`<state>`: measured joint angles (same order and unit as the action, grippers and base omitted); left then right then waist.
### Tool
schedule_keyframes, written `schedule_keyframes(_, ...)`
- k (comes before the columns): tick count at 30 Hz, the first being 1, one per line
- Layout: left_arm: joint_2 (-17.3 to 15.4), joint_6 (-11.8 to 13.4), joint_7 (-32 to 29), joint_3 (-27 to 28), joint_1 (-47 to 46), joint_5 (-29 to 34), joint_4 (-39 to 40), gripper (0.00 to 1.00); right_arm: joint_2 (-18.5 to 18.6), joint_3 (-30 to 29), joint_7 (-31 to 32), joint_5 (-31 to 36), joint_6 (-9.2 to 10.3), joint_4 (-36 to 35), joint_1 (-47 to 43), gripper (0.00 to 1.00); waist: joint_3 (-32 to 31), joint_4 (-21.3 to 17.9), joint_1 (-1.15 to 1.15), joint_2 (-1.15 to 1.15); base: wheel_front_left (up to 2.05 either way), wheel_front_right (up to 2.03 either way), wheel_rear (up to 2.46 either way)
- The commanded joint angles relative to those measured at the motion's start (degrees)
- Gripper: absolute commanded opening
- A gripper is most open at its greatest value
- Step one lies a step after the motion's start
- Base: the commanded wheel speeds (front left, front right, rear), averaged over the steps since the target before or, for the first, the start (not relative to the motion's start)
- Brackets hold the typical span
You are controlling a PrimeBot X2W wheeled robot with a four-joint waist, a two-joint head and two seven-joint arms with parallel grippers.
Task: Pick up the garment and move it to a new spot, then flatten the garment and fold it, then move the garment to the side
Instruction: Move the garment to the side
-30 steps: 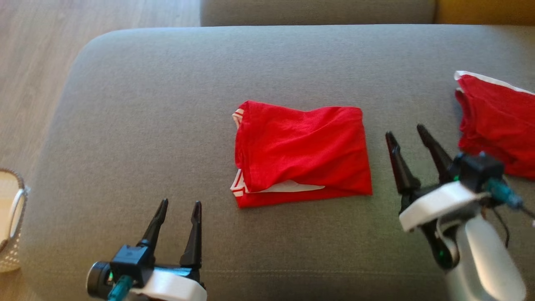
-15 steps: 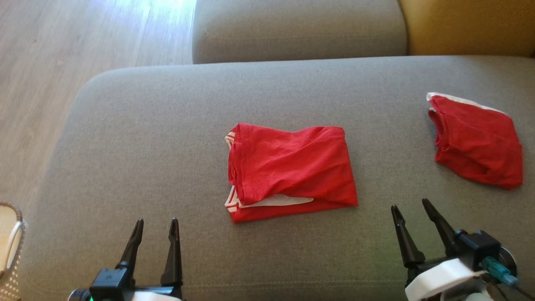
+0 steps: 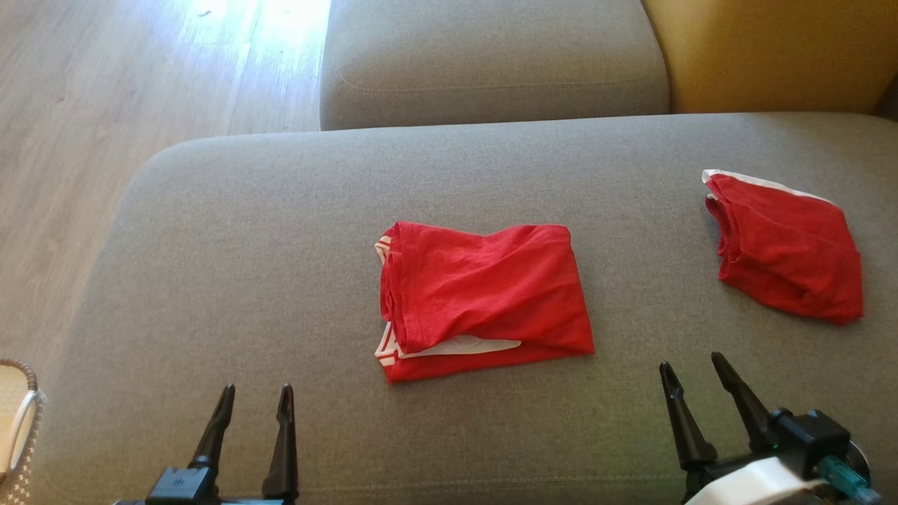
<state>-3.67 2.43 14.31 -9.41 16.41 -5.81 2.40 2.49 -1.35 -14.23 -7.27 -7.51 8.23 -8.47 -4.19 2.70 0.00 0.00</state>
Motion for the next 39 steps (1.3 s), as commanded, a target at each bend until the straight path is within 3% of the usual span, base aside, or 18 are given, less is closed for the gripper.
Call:
schedule_keyframes(1, 0.54, -0.29, 0.69, 2.25, -1.93, 0.68, 1.64, 1.00, 0.40, 1.53, -0.76, -0.59, 0.02, -2.19, 1.42, 1.00, -0.11, 0.05, 0.00, 0.00, 0.00, 0.00, 0.00)
schedule_keyframes(19, 0.74, -0.64, 0.69, 2.33, -1.65, 2.58, -0.12, 1.00, 0.39, 1.68, -0.76, -1.85, 0.02, -0.70, 1.35, 1.00, 0.02, 0.72, 0.00, 0.00, 0.00, 0.00, 0.00)
schedule_keyframes(25, 0.76, -1.10, 0.69, 1.55, -2.08, 2.80, -0.74, 1.00, 0.39, 2.68, -0.76, -9.78, 0.02, 6.90, 6.57, 1.00, 0.74, 1.72, 0.00, 0.00, 0.00, 0.00, 0.00)
schedule_keyframes(32, 0.78, -1.82, 0.69, 0.01, -3.07, 3.31, -1.27, 1.00, 0.74, 5.83, -0.14, -22.76, 0.02, 23.09, 19.09, 1.00, 2.17, 4.46, 0.00, 0.00, 0.00, 0.00, 0.00)
schedule_keyframes(39, 0.79, -1.67, 0.69, -2.40, -4.45, 3.39, -1.38, 1.00, 6.75, 9.08, 9.22, -39.33, 0.02, 31.41, 28.19, 1.00, 5.47, 9.51, 0.00, 0.00, 0.00, 0.00, 0.00)
